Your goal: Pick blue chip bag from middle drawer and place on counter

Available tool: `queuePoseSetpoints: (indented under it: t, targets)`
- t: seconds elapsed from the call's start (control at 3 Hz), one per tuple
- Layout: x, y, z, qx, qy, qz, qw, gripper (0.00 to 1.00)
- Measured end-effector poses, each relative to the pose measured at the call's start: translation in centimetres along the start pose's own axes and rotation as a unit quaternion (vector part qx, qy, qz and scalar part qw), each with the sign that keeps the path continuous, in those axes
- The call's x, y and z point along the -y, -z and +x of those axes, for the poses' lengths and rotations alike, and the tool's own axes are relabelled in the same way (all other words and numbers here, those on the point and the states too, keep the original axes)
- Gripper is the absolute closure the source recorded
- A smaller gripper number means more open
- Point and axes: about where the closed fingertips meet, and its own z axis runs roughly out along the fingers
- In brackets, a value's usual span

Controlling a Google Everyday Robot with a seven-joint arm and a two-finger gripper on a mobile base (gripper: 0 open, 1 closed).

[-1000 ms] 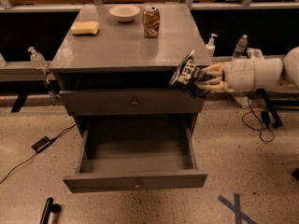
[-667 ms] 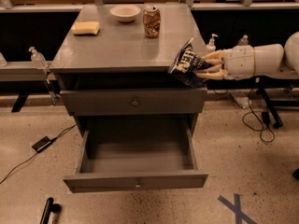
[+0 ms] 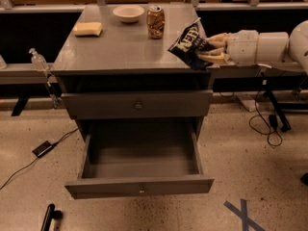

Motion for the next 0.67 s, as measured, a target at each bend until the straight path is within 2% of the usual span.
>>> queuePoseSetpoints:
  t: [0.33, 0.67]
  targets:
    - [2.9, -0.7, 0.8, -0.014, -0.008, 0.075, 0.9971, 1.0]
    - [5.2, -1.7, 1.6, -0.023, -0.019, 0.118, 0.9926, 1.0]
